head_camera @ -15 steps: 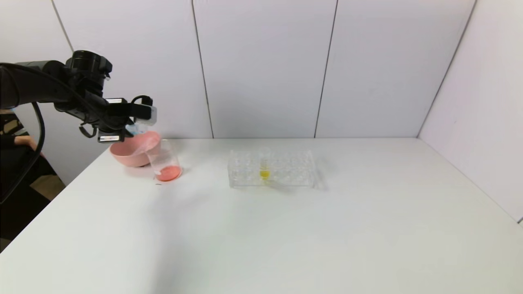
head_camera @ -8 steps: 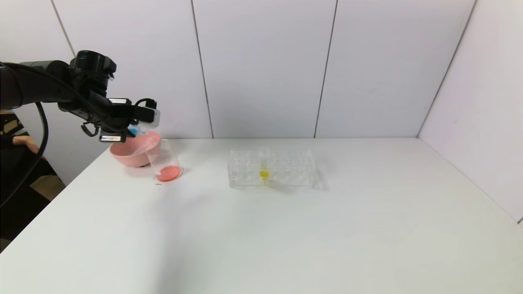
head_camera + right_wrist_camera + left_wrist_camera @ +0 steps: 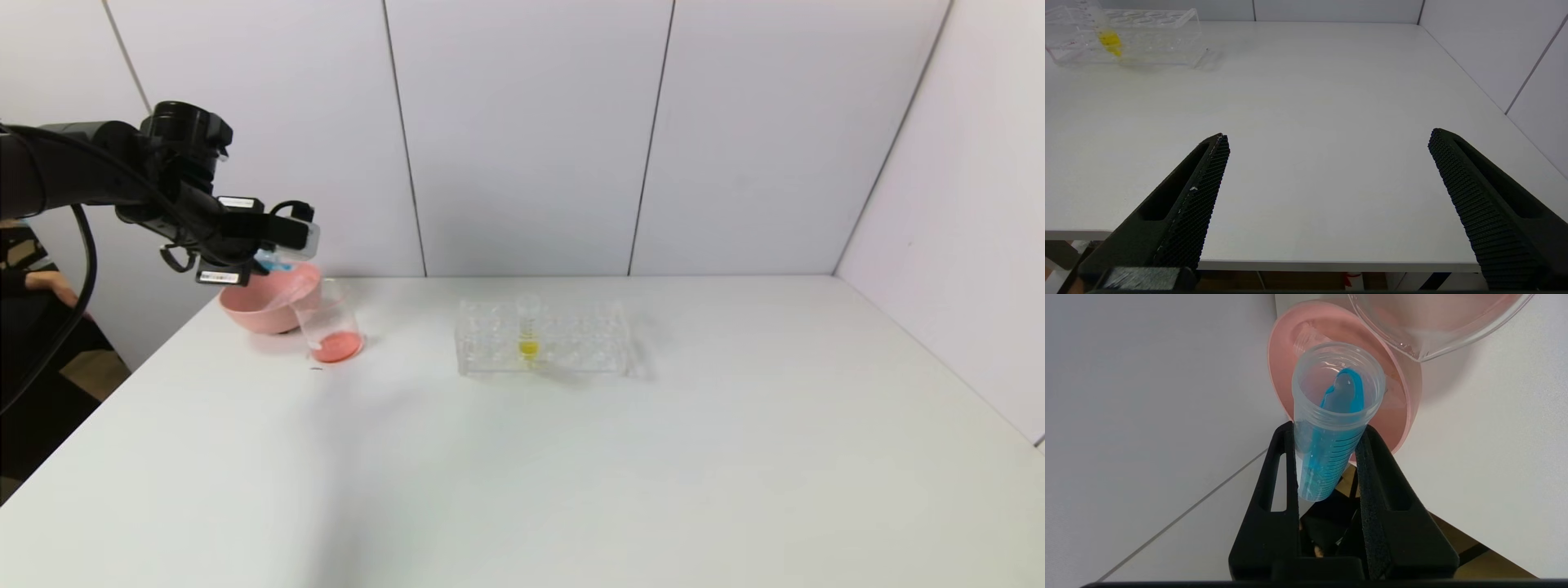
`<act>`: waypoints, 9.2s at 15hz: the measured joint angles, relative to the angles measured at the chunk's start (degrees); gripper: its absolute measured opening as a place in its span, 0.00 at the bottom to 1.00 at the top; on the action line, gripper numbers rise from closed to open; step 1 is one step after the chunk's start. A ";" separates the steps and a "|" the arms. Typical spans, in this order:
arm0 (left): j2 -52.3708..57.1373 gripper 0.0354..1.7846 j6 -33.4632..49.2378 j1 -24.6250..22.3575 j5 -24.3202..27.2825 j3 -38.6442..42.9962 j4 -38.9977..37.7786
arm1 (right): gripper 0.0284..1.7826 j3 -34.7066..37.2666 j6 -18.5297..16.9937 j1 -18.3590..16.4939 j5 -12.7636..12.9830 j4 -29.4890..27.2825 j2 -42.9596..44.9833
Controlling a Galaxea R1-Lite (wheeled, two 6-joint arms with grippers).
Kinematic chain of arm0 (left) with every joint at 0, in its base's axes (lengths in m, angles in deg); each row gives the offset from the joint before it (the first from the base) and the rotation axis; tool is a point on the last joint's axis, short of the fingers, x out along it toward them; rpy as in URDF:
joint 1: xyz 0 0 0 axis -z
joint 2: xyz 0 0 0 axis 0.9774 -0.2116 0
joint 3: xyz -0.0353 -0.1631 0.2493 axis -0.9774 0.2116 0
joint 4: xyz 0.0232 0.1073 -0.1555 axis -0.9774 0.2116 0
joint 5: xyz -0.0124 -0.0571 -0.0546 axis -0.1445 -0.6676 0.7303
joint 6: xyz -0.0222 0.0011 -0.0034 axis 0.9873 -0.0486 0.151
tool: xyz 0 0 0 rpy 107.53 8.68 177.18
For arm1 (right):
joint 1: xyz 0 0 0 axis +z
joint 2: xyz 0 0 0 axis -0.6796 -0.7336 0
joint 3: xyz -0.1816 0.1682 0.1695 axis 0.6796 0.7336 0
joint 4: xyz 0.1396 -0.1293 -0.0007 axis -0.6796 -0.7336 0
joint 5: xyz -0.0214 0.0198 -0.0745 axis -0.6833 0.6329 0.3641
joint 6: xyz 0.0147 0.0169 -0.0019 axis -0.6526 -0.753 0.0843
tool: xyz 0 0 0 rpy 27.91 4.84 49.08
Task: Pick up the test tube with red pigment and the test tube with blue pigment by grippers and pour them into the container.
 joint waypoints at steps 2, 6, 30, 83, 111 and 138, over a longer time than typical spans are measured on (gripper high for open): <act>0.00 0.23 -0.94 0.20 -0.74 -0.02 0.00 | 1.00 0.00 0.00 0.00 0.00 0.00 0.00; 0.00 0.23 -2.21 0.67 -2.43 -0.06 0.02 | 1.00 0.00 0.00 0.00 0.00 0.00 0.00; -0.21 0.23 -4.22 3.51 -11.58 -0.09 -0.06 | 1.00 0.00 0.00 -0.02 0.00 0.00 0.00; 5.19 0.23 91.48 -1.05 -0.46 1.32 -26.03 | 1.00 0.00 0.00 0.00 0.00 0.00 0.00; -2.43 0.46 92.69 -6.85 0.50 22.36 -48.81 | 1.00 0.00 0.00 0.00 0.00 0.00 0.00; 38.62 0.99 86.54 3.99 1.69 49.20 -51.68 | 1.00 0.00 0.00 0.00 0.00 0.00 0.00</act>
